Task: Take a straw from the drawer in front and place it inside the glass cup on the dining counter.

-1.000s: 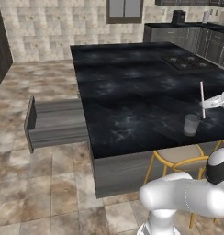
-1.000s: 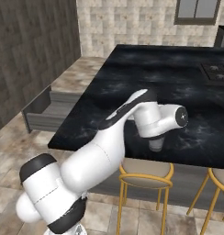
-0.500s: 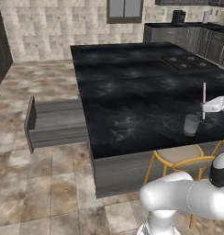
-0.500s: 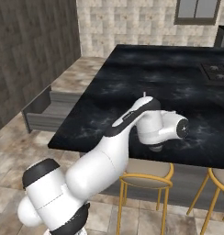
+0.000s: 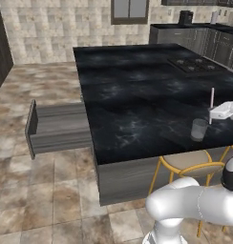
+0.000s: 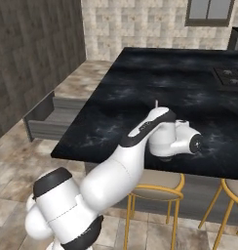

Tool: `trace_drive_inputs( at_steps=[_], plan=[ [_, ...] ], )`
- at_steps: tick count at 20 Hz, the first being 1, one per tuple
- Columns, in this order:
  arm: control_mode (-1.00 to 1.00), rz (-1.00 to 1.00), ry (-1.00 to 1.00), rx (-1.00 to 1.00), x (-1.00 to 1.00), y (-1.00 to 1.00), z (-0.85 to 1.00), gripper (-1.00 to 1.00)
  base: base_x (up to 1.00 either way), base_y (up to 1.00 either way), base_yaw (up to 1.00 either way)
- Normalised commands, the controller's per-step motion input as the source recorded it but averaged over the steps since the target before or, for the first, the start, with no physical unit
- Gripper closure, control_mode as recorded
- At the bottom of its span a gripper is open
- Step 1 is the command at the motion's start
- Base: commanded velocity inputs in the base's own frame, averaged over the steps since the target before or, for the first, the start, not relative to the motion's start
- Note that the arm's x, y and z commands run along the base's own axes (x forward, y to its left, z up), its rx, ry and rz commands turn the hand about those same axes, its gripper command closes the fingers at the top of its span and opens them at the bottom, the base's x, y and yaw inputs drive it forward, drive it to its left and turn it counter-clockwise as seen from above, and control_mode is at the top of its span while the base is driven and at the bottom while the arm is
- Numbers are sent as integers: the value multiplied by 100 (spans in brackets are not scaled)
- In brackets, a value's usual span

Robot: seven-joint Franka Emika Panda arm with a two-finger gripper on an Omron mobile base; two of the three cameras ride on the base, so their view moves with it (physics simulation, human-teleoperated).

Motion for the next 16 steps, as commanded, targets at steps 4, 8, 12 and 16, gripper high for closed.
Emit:
trace_drive_inputs(
  at_steps=[4, 8, 12, 16],
  plan=[
    [-100, 0, -5, 1, 0, -13, -7, 100, 0, 0, 0],
    [-100, 0, -2, 0, 6, -7, -3, 100, 0, 0, 0],
    [-100, 0, 0, 1, 18, -1, -8, 100, 0, 0, 0],
    [-100, 1, 0, 1, 17, 0, -20, 100, 0, 0, 0]
  ],
)
